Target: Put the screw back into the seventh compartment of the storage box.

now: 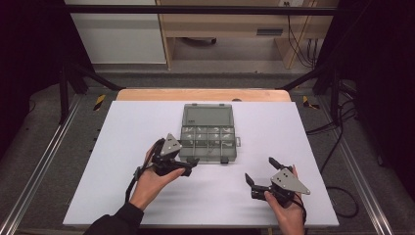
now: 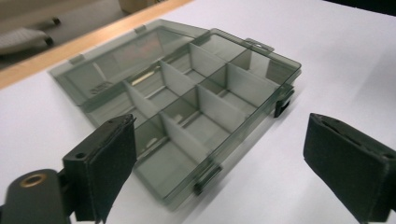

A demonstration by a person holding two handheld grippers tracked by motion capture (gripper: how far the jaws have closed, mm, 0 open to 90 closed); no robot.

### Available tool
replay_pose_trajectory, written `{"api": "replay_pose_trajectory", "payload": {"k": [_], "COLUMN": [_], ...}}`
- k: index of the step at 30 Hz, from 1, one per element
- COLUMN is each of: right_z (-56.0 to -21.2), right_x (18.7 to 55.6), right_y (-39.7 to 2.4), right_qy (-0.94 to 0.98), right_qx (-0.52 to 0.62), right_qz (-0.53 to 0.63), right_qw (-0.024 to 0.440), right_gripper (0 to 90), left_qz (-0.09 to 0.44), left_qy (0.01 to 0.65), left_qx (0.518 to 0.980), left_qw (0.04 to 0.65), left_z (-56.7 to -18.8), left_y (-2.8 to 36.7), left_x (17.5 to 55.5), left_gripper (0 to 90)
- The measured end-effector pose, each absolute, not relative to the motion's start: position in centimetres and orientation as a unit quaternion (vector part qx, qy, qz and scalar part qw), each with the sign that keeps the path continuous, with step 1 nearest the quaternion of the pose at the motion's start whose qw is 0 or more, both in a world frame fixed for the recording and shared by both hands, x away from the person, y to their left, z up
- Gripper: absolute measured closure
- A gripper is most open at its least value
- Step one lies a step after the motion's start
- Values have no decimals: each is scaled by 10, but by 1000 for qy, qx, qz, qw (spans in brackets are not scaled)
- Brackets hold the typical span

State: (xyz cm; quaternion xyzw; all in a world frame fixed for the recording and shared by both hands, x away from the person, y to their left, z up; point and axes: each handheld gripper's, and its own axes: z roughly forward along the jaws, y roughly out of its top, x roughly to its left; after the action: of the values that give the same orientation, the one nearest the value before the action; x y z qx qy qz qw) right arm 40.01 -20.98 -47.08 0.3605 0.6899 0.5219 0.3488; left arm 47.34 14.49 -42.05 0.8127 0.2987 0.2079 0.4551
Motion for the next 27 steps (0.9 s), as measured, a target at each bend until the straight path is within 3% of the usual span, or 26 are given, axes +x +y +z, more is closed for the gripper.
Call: {"api": "replay_pose_trajectory", "payload": {"k": [27], "right_z": [-471], "right_x": [402], "right_y": [-213], "right_qy": [690], "right_qx": [365], "right_qz": [521], "right_qw": [344], "right_gripper": [47], "left_qz": [258], "left_qy": [304], "left_qx": [733], "left_qw": [551], "left_z": [-431], "left_y": [250], "left_x": [428], "left_gripper": [47]}}
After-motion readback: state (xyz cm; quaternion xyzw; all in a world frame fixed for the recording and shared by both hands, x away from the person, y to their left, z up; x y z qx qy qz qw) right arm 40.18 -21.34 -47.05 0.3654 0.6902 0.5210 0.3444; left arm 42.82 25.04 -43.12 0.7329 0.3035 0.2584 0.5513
